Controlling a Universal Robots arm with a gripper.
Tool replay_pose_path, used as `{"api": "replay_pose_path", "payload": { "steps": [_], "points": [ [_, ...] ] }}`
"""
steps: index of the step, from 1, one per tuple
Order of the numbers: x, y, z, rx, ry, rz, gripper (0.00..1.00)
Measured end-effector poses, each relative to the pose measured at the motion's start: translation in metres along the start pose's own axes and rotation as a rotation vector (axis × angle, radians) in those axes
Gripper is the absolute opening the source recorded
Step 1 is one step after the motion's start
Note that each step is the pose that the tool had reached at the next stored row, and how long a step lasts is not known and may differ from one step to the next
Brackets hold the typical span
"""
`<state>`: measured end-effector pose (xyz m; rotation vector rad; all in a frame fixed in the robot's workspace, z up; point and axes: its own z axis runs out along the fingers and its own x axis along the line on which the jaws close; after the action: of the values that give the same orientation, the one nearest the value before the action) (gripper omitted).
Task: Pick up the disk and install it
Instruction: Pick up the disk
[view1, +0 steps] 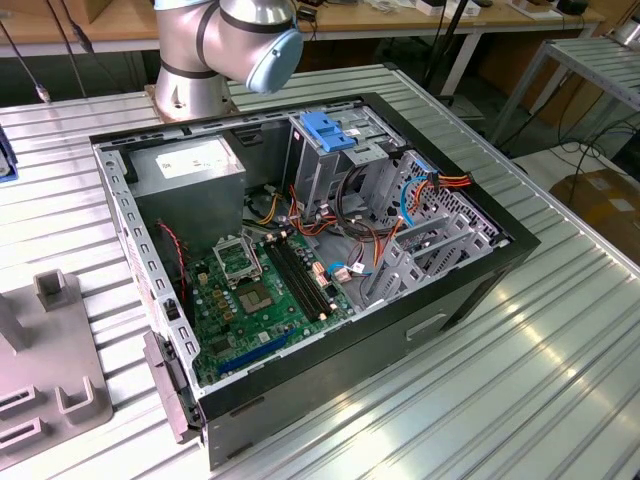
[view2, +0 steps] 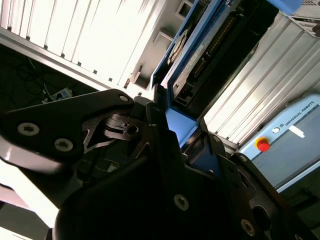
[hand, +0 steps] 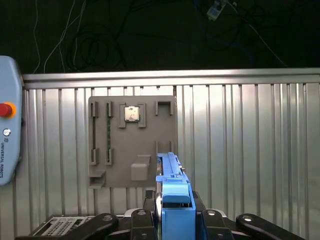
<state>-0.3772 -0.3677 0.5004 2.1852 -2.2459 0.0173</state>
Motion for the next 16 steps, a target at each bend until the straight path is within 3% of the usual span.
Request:
{"api": "replay_pose_path", "payload": {
  "steps": [5, 8, 12, 16],
  "points": [
    [0.0009, -0.007, 0.0003, 0.0001, -0.0001, 0.0, 0.36],
    [0.007, -0.0098, 0.0004, 0.0001, 0.0, 0.0, 0.36],
    [0.0087, -0.0149, 0.0006, 0.0001, -0.0001, 0.0, 0.36],
    [0.0085, -0.0273, 0.0009, 0.0001, 0.0, 0.0, 0.36]
  ]
}}
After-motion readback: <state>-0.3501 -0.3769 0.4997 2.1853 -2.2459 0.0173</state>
